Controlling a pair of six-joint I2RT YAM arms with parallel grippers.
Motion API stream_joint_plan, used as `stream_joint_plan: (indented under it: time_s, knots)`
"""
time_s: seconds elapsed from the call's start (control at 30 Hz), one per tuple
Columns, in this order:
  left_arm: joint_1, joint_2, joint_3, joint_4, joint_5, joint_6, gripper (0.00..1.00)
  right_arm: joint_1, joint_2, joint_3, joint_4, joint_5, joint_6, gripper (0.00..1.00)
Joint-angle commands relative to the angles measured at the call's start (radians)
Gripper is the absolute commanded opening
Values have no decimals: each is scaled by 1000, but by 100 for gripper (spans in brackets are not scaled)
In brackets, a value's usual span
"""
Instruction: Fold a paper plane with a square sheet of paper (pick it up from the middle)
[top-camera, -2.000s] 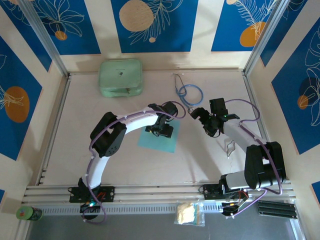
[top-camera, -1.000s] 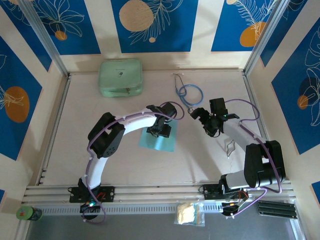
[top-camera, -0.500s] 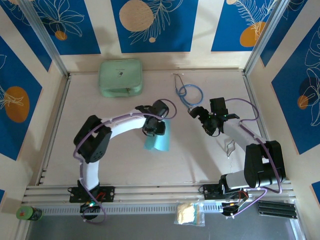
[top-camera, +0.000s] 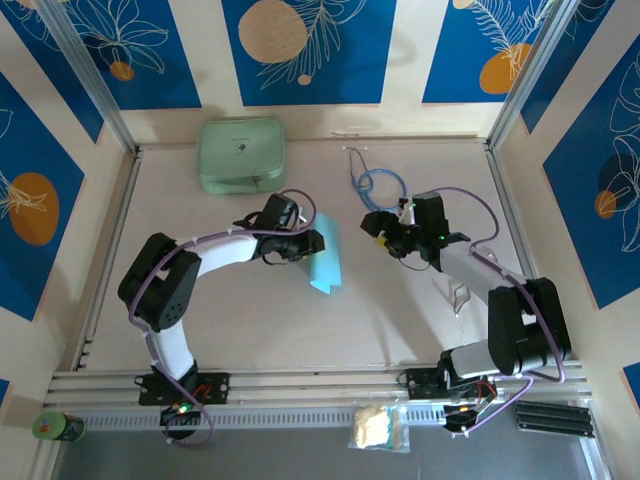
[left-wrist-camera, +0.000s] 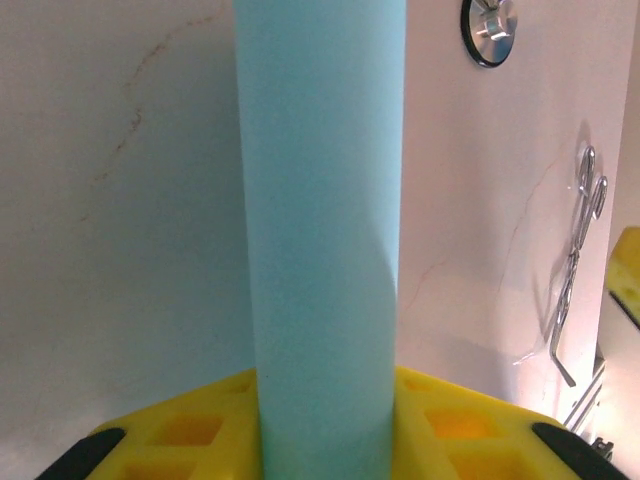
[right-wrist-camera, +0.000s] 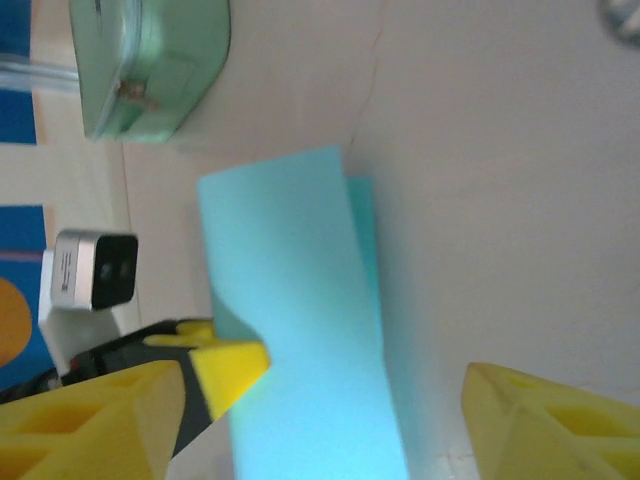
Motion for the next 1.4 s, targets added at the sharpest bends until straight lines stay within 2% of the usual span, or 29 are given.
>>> stream_joint_plan:
  time_s: [0.0,0.07,0.23,0.43,0.8,0.97,1.2,1.37]
  knots:
    - [8,31,-22,27,16,1,32,40,64,36,4,-75,-24,67]
    - [11,36,-33,14,0,16,32,64,102,50,0,-78,-23,60]
    - [14,53,-44,-24,-35,45,31,136,219,110,-32,-67,-18,32]
    - [14,62,-39,-50,-49,61,30,206,335,182,-96,-11,-14,19]
    - [14,70,-24,-92,-68,77,33,226,454,237,-182,31,-4,15]
    - [4,28,-13,-144,-117,67,46,251,487,242,-207,57,18,15]
    - [-38,-38,-6,-281,-267,66,70,264,497,247,-224,86,51,15]
    - [-61,-40,15,-328,-304,66,77,267,497,255,-222,66,61,15]
